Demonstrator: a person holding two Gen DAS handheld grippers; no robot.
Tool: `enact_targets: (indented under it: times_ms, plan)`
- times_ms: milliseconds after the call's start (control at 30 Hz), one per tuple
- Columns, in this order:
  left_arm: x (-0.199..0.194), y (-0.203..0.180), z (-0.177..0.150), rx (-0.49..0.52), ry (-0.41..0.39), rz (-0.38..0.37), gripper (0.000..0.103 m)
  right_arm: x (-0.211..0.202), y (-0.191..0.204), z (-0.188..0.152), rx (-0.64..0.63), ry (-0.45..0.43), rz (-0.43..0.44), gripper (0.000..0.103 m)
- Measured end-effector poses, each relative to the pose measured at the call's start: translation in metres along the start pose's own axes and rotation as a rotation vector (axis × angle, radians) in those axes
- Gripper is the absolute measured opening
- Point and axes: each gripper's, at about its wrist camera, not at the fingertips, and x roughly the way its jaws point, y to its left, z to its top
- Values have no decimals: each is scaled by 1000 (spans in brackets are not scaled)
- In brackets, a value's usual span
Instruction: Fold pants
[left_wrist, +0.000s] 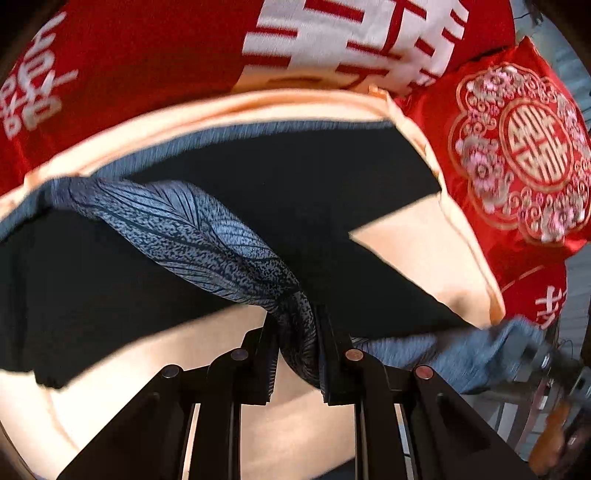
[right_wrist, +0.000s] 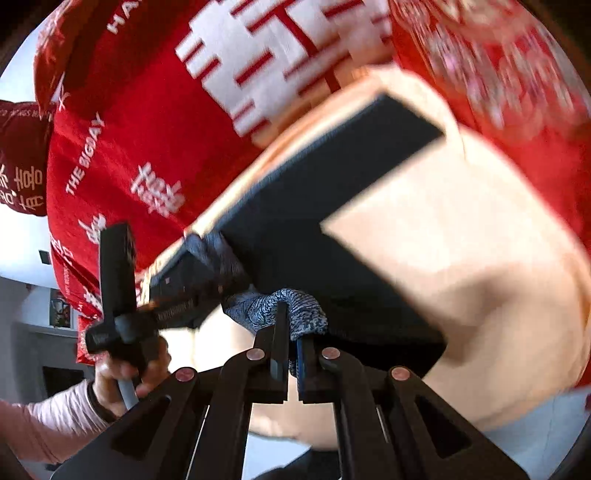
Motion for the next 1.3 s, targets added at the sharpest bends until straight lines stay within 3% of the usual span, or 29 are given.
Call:
enact_targets:
  times_ms: [133,400,433,467,533,633,667,733,800,867,933,1033,1100,1167,1300]
  plan:
    - [-4,-11,28,20,-46,6,19,0,1,55,-54,-24,-1,3]
    - [-8,-13,70,-6,-98,-6,23,41,3,153,-104,-11,-51,3]
    - [-11,-13,72,-7,-102,-8,34,48,2,166,-111,-6,-66,3]
    - [-14,-12,72,-5,-114,8,56,54,1,174,-107,1,-76,3]
    - [-23,-10,71,-12,-155,66,77,70,-10,192,-71,22,-101,3]
    - [-29,1,69,-34,-152,70,77,88,-27,210,-35,30,-156,6]
    - [-28,7,67,-44,-153,107,77,97,-36,216,-32,38,-190,7]
    - [-18,20,63,-51,-136,198,77,108,-48,221,-16,60,-225,7]
    - [-1,36,58,-89,-86,275,77,116,-56,225,-7,85,-256,29]
    - [14,55,49,-147,-44,322,77,109,-54,225,-31,57,-253,65]
    - [24,66,41,-183,-24,362,77,93,-43,223,-84,-6,-257,74]
    - [40,80,32,-225,15,395,77,73,-28,223,-161,-46,-250,74]
    - [43,83,29,-242,-1,395,80,72,-27,218,-156,0,-238,74]
    - [43,81,29,-235,-10,425,83,80,-30,208,-172,64,-298,72]
    - [42,79,32,-234,-3,439,83,82,-49,180,-102,85,-354,66]
